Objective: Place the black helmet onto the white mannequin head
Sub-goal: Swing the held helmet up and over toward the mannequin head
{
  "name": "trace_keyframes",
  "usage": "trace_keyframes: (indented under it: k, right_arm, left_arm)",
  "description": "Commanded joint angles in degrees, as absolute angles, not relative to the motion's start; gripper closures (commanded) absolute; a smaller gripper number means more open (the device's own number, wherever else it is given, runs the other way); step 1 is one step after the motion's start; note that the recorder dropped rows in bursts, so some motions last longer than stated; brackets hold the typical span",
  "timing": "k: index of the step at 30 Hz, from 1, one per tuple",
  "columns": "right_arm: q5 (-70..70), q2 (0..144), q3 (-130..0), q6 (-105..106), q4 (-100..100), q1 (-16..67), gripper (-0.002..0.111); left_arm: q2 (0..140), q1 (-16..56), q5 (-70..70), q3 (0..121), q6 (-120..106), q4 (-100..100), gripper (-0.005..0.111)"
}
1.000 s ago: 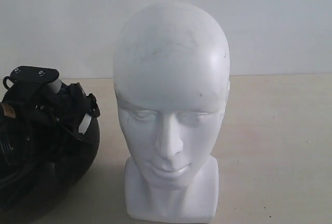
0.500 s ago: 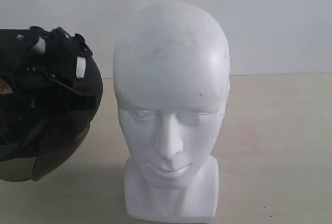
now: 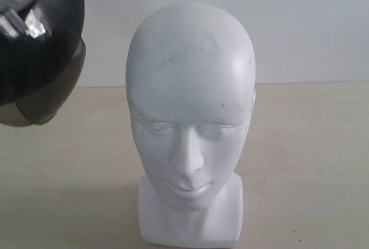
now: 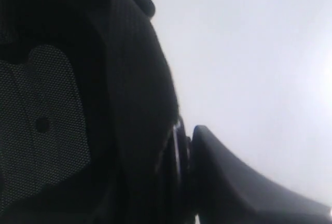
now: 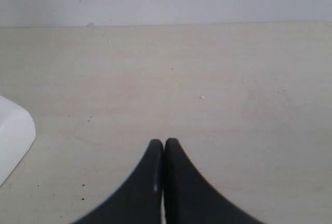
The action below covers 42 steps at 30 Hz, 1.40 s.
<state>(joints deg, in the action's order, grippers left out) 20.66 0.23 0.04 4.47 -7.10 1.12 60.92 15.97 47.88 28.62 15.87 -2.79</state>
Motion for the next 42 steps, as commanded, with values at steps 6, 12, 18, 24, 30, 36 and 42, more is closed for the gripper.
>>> trace_keyframes:
  k: [6, 12, 18, 24, 30, 36, 42]
  right_arm:
    - [20.39, 0.0, 0.0, 4.87, -7.06, 1.21, 0.109]
    - [20.39, 0.0, 0.0, 4.87, -7.06, 1.21, 0.109]
    - [13.4, 0.0, 0.0, 4.87, -7.06, 1.21, 0.109]
    - [4.53, 0.0, 0.0, 4.87, -7.06, 1.21, 0.109]
    - [-2.06, 0.0, 0.0, -4.15, -7.06, 1.21, 0.109]
    - [-1.95, 0.0, 0.0, -11.05, -7.06, 1.21, 0.109]
    - [-2.74, 0.0, 0.0, -11.46, -7.06, 1.21, 0.109]
  left_arm:
    - [49.54, 15.84, 58.81, 29.26, 24.08, -8.48, 0.102]
    - [44.51, 15.84, 60.52, 29.26, 35.32, -8.78, 0.102]
    - [42.43, 15.84, 65.02, 29.36, 53.26, -11.62, 0.102]
    - [42.43, 15.84, 69.96, 29.36, 63.35, -10.47, 0.102]
    - [42.65, 15.84, 69.96, 31.9, 75.45, -13.7, 0.102]
    - [42.65, 15.84, 69.96, 37.47, 77.39, -17.97, 0.102]
    - [42.65, 15.84, 69.96, 39.5, 81.51, -17.89, 0.102]
